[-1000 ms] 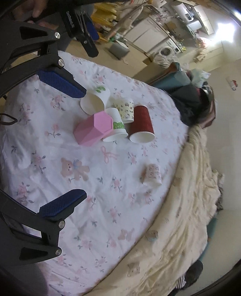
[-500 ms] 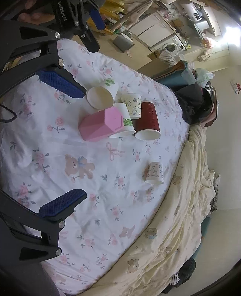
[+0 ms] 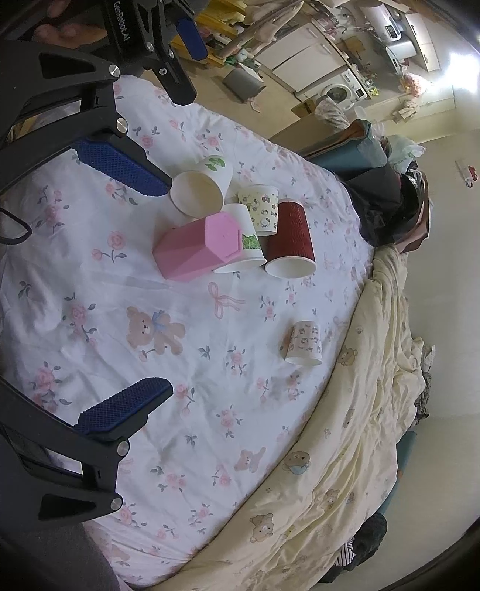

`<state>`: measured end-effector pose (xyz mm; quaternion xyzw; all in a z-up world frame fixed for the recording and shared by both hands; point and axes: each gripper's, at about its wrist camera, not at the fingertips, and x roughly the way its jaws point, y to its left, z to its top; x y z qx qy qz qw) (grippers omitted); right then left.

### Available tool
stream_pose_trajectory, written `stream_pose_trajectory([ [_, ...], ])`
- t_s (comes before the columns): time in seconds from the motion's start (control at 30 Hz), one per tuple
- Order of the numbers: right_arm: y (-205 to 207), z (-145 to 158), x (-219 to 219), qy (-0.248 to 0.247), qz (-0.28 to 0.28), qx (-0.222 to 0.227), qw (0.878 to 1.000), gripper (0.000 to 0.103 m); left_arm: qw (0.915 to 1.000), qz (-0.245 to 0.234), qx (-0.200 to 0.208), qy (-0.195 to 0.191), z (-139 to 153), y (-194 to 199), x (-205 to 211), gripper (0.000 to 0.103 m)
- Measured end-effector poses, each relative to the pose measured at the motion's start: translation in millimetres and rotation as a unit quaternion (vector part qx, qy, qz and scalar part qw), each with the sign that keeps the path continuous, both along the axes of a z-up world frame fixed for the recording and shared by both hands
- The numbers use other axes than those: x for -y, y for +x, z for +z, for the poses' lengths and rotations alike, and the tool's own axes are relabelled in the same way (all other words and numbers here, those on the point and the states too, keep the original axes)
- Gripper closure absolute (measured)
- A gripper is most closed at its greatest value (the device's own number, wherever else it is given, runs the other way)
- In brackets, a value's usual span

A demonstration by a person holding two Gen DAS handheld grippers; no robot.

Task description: Flip cup upside down

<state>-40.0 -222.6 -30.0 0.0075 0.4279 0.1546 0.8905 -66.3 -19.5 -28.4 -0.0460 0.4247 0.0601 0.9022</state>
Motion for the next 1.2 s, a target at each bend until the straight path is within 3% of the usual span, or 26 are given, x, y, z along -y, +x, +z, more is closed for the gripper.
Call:
stream_pose_trajectory([
  [1.2, 1.0, 1.7, 1.3, -0.001, -0.006, 0.004, 1.000, 0.002, 1.0000, 0.002, -0.004, -0.006, 1.4, 0.3, 1.3, 0.000],
])
